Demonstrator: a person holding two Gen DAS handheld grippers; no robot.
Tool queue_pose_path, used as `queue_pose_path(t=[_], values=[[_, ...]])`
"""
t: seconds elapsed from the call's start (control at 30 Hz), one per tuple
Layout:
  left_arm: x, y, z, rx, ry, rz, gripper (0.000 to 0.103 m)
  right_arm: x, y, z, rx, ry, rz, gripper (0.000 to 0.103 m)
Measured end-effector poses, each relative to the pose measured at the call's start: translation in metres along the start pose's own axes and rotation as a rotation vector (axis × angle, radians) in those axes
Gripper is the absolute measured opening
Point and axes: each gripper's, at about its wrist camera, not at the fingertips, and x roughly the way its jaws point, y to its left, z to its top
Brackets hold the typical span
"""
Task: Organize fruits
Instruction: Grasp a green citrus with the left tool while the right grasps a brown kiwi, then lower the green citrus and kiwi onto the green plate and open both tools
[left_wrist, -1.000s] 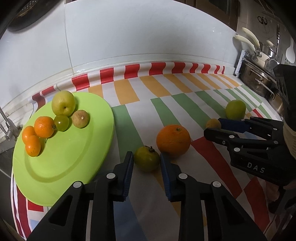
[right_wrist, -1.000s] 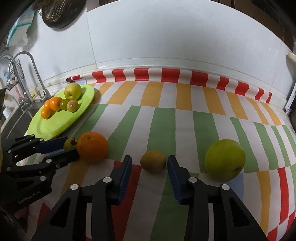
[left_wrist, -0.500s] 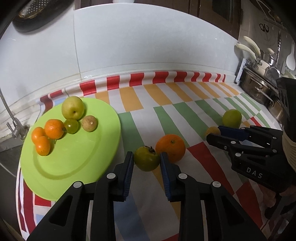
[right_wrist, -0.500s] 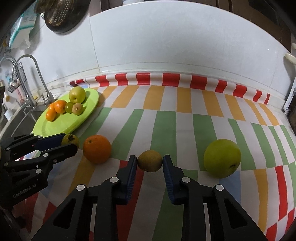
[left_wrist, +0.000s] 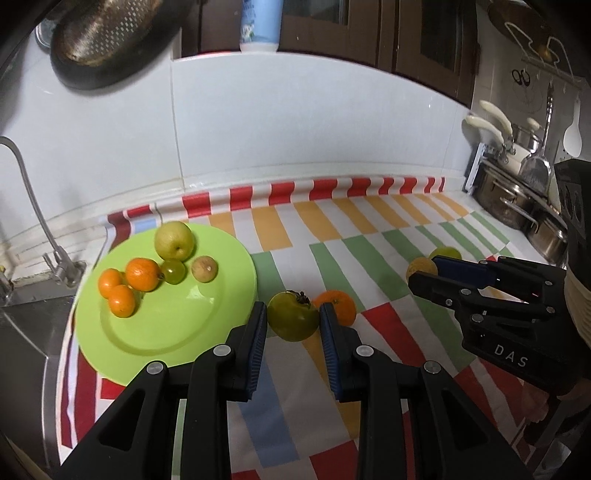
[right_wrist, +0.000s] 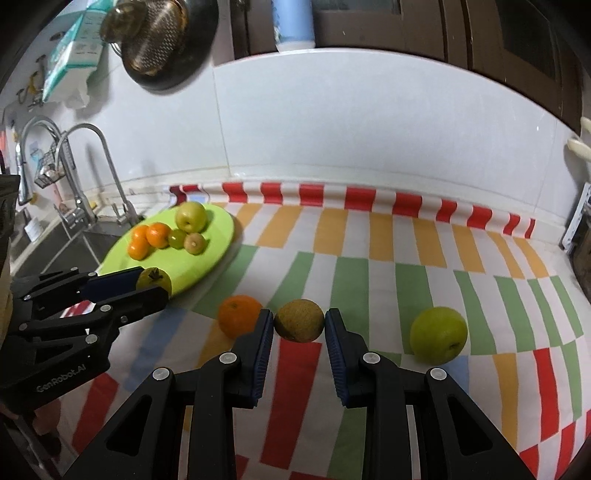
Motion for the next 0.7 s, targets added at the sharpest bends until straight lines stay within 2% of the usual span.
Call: queue_pose_path(t=[0.7], values=[[-0.064, 0.023, 0.002, -0.049, -0.123, 0.103, 0.029, -0.043, 0.049, 0.025, -0.087, -0.132, 0.085, 0.03]])
